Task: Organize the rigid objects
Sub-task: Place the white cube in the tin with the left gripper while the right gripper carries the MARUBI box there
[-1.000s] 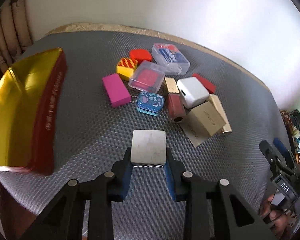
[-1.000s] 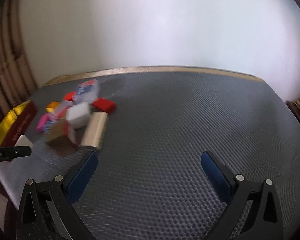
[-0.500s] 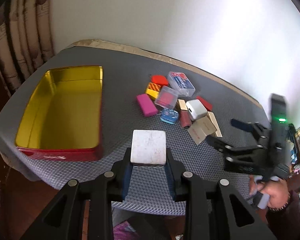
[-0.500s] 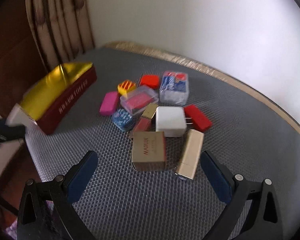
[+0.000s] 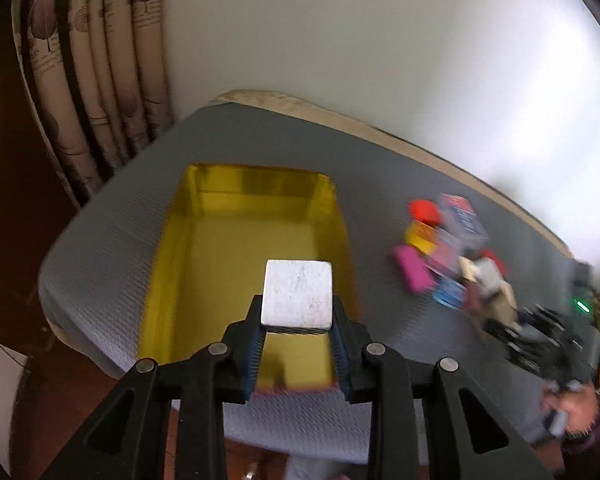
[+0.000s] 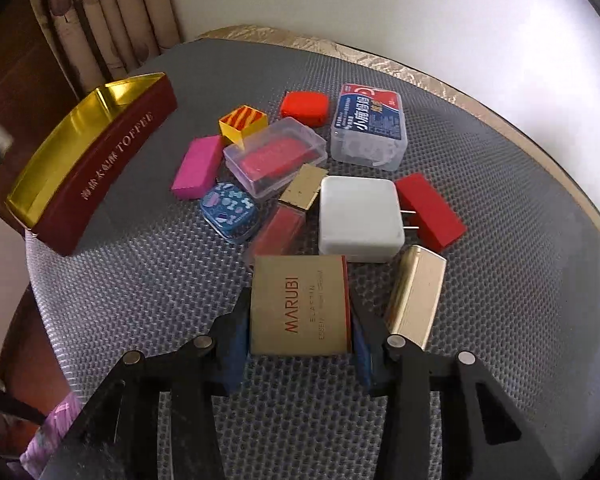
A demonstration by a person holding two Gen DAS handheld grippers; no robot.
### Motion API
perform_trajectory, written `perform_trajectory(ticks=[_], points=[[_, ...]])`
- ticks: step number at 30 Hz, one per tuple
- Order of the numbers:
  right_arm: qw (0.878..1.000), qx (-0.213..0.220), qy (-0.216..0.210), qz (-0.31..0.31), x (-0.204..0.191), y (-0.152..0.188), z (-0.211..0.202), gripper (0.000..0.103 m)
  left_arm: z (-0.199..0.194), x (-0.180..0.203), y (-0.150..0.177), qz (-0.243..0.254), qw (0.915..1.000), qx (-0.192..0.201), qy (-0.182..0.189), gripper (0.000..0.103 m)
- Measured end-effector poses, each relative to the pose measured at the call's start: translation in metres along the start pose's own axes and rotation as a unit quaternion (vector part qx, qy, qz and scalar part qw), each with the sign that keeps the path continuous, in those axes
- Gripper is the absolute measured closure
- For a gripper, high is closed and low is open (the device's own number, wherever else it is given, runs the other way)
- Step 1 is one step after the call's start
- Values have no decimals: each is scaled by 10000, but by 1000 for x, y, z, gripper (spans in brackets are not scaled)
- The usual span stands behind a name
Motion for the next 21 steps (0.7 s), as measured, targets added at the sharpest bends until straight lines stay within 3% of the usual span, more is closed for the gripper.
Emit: perform_trajectory(ticks=[6, 12, 14, 18, 20, 21], points=[[9984, 357, -310, 311, 1, 8, -26, 63, 67, -33, -46, 95, 9991, -264, -326, 73], [9956, 622, -554, 435, -2, 4, -57, 63, 110, -59, -66, 77, 9973, -440, -577, 69], [9948, 676, -638, 405, -8, -3, -64, 63, 114, -63, -70, 82, 9968, -392, -687, 58], [9915, 828, -959, 282, -31, -30, -79, 63, 103, -70, -70, -64, 9971, -221, -725, 58], [9886, 857, -1218, 206, -49, -46, -82, 63, 74, -75, -64, -460, 9977, 113, -494, 58], [9867, 860, -1373, 129, -62, -58, -83, 63, 54, -77, -58, -579, 9960, 310, -611, 58]])
Point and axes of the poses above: each gripper's, at about its wrist camera, not at the fingertips, and z roughly the way its jaws point, x to its right, y to its underside, the point moved 4 cm from there along z, roughly the way its jaws point
